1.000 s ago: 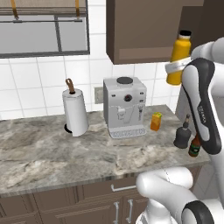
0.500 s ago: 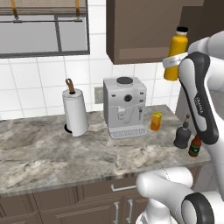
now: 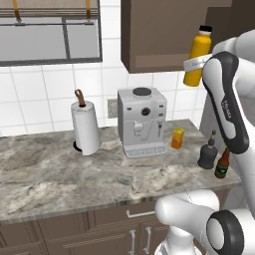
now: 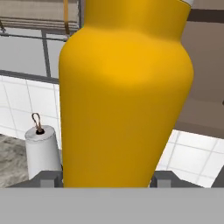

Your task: Sort all alcoholic drinks to one cabinet, and non-alcoholic drinks to the other.

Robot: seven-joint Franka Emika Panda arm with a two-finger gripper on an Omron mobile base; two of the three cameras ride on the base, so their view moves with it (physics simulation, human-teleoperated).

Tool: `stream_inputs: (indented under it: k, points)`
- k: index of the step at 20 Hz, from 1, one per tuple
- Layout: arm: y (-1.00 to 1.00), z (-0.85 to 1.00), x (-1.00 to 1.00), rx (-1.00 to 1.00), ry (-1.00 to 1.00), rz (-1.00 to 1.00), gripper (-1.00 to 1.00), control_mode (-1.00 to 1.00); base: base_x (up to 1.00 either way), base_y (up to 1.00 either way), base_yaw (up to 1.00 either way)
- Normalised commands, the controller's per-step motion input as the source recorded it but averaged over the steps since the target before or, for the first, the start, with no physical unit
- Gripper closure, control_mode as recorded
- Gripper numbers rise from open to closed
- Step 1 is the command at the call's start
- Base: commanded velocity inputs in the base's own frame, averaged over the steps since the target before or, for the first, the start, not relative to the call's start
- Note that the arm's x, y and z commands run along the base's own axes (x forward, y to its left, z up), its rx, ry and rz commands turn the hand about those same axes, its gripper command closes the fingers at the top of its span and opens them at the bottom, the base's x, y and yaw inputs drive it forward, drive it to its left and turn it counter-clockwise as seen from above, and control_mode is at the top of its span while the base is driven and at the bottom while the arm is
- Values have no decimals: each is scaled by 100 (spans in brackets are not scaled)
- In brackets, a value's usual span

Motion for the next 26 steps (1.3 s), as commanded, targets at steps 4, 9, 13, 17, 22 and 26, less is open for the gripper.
stream_inputs:
  k: [4, 9, 13, 17, 22, 26]
  points:
    - [1, 9, 13, 0, -4, 1, 100, -100, 0, 0, 0]
    - [1, 7, 16, 0, -3, 0, 100, -100, 0, 0, 0]
    - [0, 0, 14, 0, 0, 0, 100, -100, 0, 0, 0]
    - [1, 1, 16, 0, 0, 0, 100, -100, 0, 0, 0]
    - [1, 0, 15, 0, 0, 0, 100, -100, 0, 0, 0]
    - [1, 0, 12, 0, 0, 0, 100, -100, 0, 0, 0]
